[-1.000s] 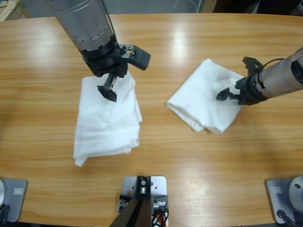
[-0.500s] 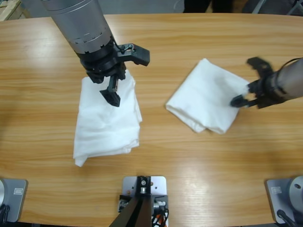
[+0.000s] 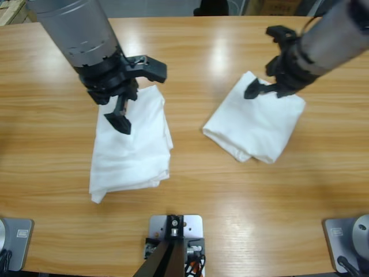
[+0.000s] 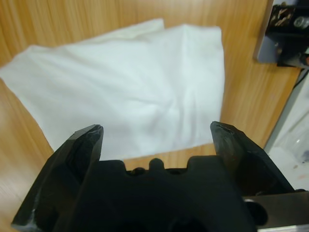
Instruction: Fold clothes
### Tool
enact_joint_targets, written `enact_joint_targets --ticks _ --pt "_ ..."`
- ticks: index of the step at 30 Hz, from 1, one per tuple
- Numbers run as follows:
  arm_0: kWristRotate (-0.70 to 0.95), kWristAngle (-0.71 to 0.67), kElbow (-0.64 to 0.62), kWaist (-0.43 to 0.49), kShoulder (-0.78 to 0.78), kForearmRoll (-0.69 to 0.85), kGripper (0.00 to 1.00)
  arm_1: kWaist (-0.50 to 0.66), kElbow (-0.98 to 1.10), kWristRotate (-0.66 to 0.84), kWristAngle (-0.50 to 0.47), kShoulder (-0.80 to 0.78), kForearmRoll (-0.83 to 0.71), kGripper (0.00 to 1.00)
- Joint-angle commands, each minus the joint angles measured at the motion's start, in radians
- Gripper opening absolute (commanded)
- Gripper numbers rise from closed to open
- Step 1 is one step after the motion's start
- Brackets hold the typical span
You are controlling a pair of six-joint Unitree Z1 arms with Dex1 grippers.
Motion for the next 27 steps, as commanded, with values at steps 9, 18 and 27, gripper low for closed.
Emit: enact_joint_targets --ticks 9,18,27 --pt "0.002 -0.001 0.118 0.021 -0.066 0.013 0.876 0.079 0.08 -0.24 0.072 0.222 -0.157 0.887" --pt "0.003 -0.002 0.13 0.022 -0.07 0.012 0.881 0.199 0.202 -0.644 0.136 0.117 -0.051 0.931" --pt "-0.17 -0.072 0.143 0.018 -0.079 0.005 0.899 0.324 0.192 -0.555 0.113 -0.081 -0.055 0.918"
